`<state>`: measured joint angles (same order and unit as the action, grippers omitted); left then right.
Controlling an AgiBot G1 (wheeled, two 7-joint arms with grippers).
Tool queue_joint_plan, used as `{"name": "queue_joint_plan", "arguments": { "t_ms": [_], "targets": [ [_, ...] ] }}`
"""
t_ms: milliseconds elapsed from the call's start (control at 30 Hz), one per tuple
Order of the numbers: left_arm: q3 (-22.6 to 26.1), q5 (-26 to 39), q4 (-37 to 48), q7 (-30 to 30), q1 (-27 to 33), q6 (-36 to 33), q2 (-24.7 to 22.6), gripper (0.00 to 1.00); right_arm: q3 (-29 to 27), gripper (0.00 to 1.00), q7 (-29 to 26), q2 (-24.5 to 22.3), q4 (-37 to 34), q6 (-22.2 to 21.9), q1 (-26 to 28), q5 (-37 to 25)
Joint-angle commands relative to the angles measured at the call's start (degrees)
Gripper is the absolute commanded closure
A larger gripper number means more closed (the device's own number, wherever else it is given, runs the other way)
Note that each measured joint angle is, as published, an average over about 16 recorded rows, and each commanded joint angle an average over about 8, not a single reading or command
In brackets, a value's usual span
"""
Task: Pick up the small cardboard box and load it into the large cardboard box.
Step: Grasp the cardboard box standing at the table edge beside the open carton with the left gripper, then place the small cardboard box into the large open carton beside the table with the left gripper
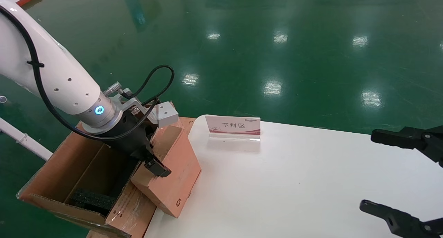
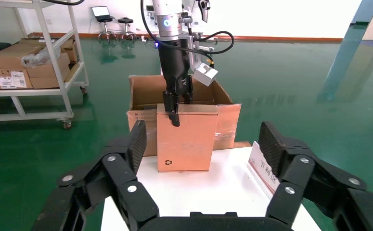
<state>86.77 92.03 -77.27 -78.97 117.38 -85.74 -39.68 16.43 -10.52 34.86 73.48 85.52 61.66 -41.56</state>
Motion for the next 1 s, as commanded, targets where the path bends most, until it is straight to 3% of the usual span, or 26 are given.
{"name": "queue_joint_plan", "arguments": {
  "t_ms": [33, 700, 1000],
  "targets": [
    [0.0, 0.0, 0.0, 0.0, 0.0, 0.0, 0.0, 1.00, 0.0, 1.00, 0.0, 0.0, 0.0, 0.0, 0.0, 0.0],
    [-0.2, -0.3, 0.6, 0.1, 0.2, 0.0, -0.1, 1.00, 0.0, 1.00, 0.0, 0.0, 0.0, 0.0, 0.0, 0.0],
    [-3.0, -3.4, 2.3, 0.5, 4.3, -0.5, 2.2, 1.00, 0.0, 1.00, 0.0, 0.0, 0.0, 0.0, 0.0, 0.0]
  ]
}}
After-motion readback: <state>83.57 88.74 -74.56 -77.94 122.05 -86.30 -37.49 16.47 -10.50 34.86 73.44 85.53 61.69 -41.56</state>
